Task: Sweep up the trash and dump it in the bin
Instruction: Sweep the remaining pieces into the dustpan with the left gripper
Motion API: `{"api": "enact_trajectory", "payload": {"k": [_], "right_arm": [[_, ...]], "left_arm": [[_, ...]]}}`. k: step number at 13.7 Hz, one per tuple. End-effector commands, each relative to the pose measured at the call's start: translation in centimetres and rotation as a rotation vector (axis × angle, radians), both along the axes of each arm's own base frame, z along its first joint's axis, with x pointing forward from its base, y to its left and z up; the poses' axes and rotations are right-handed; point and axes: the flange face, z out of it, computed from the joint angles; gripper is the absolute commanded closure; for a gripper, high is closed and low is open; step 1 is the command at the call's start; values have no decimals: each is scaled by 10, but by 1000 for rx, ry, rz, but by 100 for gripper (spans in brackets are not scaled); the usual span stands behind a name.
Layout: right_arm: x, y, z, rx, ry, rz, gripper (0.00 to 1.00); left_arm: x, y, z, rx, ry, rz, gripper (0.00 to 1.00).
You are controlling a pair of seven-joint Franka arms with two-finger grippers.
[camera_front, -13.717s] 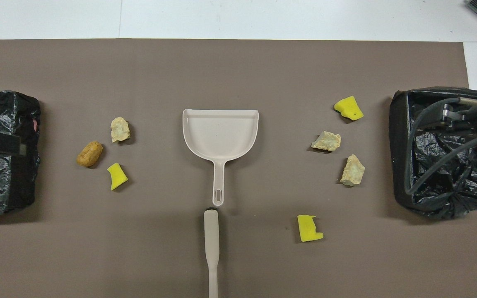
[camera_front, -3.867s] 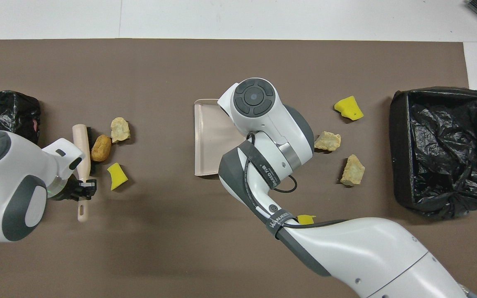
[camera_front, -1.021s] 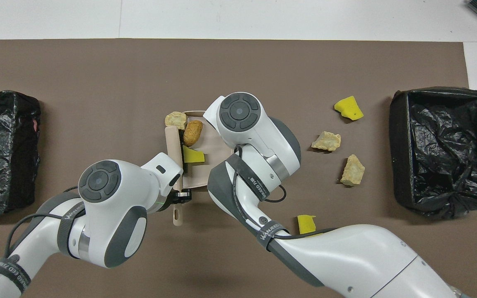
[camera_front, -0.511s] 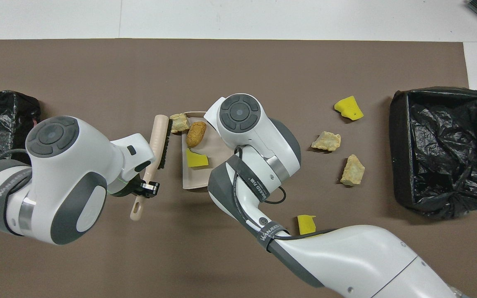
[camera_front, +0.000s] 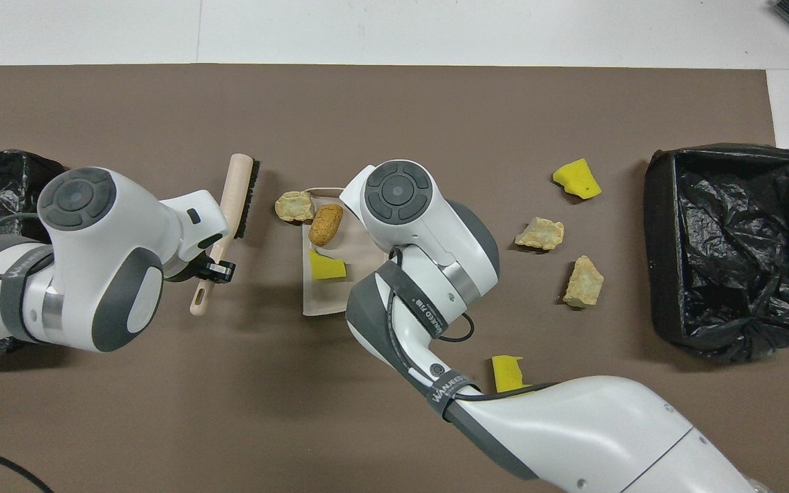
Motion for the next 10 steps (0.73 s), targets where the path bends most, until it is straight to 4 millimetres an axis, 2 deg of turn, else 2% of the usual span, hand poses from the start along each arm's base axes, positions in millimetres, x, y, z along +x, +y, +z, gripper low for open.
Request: {"api": "enact_trajectory", "payload": {"k": [1,6,9,10], "right_arm": [[-8,-6,1,14,4,-17,100],[-7,-6,2,15,4,-17,100],[-5,-11,1,13,6,-12,100],[-6,-11,0,14,9,-13,100]], "left_arm": [[0,-18,-9,26,17,-54,100],[-33,-58,-11,56,116,-140,100],[-54,-79,0,33,172,-144,100],[-53,-81,0,19,169,-114,100]]}}
